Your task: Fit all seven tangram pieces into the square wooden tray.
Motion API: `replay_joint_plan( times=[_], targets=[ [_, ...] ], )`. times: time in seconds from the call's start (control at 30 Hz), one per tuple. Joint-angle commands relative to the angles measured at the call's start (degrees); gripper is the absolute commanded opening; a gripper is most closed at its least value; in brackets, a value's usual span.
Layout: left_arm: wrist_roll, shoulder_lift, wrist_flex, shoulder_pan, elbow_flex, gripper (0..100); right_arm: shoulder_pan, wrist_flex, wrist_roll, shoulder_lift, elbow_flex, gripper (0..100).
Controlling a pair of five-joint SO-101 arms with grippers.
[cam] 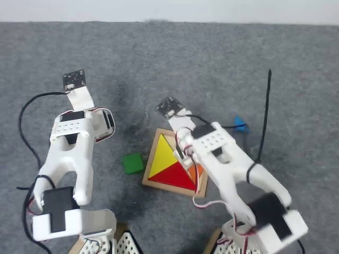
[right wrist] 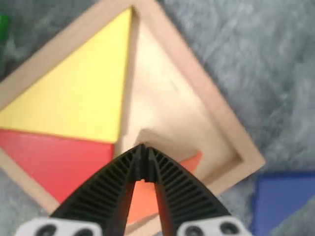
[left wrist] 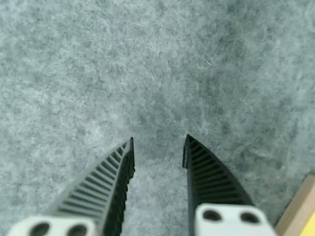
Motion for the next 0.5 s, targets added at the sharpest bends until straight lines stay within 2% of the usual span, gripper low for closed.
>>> replay_joint_plan(
  times=[0.0, 0.47],
  targets=[
    [0.3, -0.4, -1.4, 0.4, -0.2, 15, -1.3, -0.3, 2.1, -4.6, 4.8, 0.7],
    [0.3, -0.4, -1.4, 0.4, -0.1, 15, -2.8, 1.1, 1.1, -16.5, 10.0, 0.7]
  ],
)
